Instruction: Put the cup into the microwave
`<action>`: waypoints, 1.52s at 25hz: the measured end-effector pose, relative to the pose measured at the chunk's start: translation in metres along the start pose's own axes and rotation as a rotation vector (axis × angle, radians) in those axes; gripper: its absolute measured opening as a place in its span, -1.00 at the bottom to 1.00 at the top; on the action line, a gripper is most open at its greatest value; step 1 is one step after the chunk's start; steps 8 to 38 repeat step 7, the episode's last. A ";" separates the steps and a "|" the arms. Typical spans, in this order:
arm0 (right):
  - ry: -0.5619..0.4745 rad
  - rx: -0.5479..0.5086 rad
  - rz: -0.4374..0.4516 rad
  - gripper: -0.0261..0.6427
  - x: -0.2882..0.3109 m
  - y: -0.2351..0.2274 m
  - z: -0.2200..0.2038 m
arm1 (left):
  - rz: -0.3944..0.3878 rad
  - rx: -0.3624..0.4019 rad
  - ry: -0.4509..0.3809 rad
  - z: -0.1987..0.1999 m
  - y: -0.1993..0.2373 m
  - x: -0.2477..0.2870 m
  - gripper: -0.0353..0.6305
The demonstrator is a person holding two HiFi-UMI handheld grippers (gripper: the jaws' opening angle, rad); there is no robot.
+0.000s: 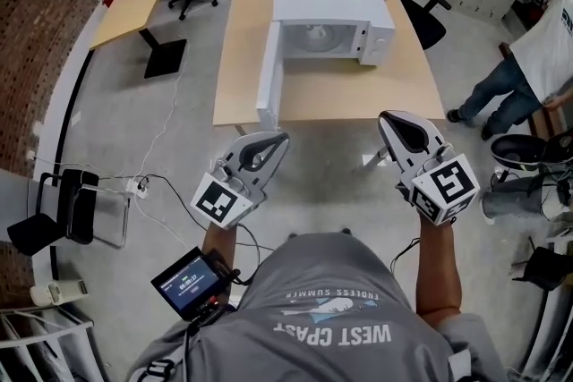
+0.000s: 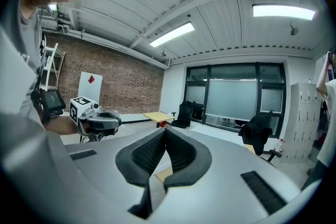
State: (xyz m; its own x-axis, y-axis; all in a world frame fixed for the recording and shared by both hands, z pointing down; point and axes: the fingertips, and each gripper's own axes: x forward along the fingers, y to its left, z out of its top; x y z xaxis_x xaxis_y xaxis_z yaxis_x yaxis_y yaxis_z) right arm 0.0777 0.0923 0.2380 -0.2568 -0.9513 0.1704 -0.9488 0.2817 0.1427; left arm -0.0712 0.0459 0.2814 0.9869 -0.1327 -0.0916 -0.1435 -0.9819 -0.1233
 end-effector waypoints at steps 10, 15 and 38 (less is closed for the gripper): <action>-0.005 0.003 -0.002 -0.86 -0.011 -0.023 0.002 | 0.006 0.003 0.017 0.000 -0.004 0.021 -0.83; -0.005 0.003 -0.002 -0.86 -0.011 -0.023 0.002 | 0.006 0.003 0.017 0.000 -0.004 0.021 -0.83; -0.005 0.003 -0.002 -0.86 -0.011 -0.023 0.002 | 0.006 0.003 0.017 0.000 -0.004 0.021 -0.83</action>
